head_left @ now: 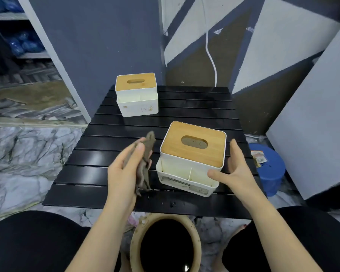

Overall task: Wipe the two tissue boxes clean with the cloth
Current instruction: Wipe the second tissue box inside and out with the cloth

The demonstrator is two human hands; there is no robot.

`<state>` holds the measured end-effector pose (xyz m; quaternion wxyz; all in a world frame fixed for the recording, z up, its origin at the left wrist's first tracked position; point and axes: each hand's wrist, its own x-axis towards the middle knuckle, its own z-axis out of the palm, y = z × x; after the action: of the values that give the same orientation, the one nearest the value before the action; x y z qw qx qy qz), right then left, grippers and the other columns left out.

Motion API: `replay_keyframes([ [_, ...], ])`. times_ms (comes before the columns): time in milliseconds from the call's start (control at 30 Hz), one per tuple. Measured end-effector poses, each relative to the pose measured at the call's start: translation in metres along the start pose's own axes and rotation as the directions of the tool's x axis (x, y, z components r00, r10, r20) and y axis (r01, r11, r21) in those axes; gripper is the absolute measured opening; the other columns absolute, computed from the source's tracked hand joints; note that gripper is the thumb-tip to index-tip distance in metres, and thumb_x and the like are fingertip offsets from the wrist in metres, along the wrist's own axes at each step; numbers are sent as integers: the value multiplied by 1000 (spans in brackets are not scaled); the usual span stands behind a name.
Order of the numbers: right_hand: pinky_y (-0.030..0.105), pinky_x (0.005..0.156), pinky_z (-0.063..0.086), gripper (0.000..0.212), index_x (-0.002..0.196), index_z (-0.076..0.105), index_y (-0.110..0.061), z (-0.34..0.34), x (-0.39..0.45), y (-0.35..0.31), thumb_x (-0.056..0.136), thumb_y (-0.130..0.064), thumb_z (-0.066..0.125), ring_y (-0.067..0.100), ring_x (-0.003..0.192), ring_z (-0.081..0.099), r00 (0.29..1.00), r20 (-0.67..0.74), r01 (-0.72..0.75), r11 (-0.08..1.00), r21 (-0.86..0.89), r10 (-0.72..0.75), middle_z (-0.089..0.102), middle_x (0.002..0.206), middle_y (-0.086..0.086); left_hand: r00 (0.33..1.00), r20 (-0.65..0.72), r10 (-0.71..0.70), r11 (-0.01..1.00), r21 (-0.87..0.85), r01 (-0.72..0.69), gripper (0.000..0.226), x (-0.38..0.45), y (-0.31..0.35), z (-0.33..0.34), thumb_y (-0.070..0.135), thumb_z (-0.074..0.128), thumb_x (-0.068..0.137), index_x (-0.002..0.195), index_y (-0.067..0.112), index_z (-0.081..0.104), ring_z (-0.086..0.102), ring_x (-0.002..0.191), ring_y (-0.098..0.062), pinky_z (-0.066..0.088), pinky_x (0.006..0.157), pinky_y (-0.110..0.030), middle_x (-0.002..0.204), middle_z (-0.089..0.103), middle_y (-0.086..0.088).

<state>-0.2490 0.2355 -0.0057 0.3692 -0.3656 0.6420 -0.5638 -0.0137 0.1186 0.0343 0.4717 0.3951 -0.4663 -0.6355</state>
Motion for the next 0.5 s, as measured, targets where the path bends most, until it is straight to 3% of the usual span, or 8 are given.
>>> replay_keyframes([
  [67, 36, 124, 19, 155, 165, 5, -35, 5, -13, 3, 44, -42, 102, 12, 159, 10, 999, -48, -11, 1000, 23, 12, 12, 172, -13, 1000, -17, -8, 996, -91, 6, 43, 15, -1, -3, 40, 70, 91, 130, 22, 67, 66, 120, -24, 48, 109, -49, 126, 71, -5],
  [133, 37, 126, 23, 150, 165, 10, -34, 18, -28, 8, 46, -43, 100, 10, 158, 16, 999, -51, 2, 1000, -1, -2, 17, 171, -13, 997, 78, 8, 998, -55, -3, 77, 27, -4, -4, 57, 76, 77, 146, 33, 51, 62, 127, -14, 50, 103, -37, 141, 61, 8],
  [200, 40, 118, 42, 133, 159, 26, -34, 32, -37, 17, 52, -38, 103, 7, 148, 41, 999, -40, 35, 998, -55, -37, 43, 160, -16, 960, 281, -21, 989, 148, -22, 107, 28, -16, -4, 66, 81, 66, 156, 40, 29, 52, 134, 0, 45, 107, -30, 149, 47, 25],
  [233, 34, 109, 51, 117, 154, 34, -34, 38, -40, 22, 58, -29, 101, 4, 137, 53, 997, -57, 50, 996, -78, -54, 56, 147, -20, 924, 375, -68, 963, 266, -37, 111, 21, -24, -2, 63, 82, 66, 158, 42, 23, 49, 134, 5, 43, 110, -29, 148, 45, 30],
  [333, 19, 93, 55, 92, 149, 41, -33, 45, -45, 25, 74, -19, 92, -2, 119, 64, 983, -161, 71, 993, -96, -86, 66, 127, -24, 884, 443, -150, 913, 406, -49, 108, -1, -45, 1, 41, 92, 68, 155, 37, 29, 57, 127, 2, 50, 104, -25, 138, 60, 23],
  [500, 16, 89, 55, 90, 148, 44, -30, 36, -41, 22, 68, -33, 87, -2, 116, 65, 986, -155, 40, 995, -95, -55, 68, 124, -25, 941, 330, -80, 906, 418, -70, 81, -8, -55, -2, 31, 92, 66, 136, 34, 53, 65, 112, 2, 53, 95, -22, 119, 70, 24],
])
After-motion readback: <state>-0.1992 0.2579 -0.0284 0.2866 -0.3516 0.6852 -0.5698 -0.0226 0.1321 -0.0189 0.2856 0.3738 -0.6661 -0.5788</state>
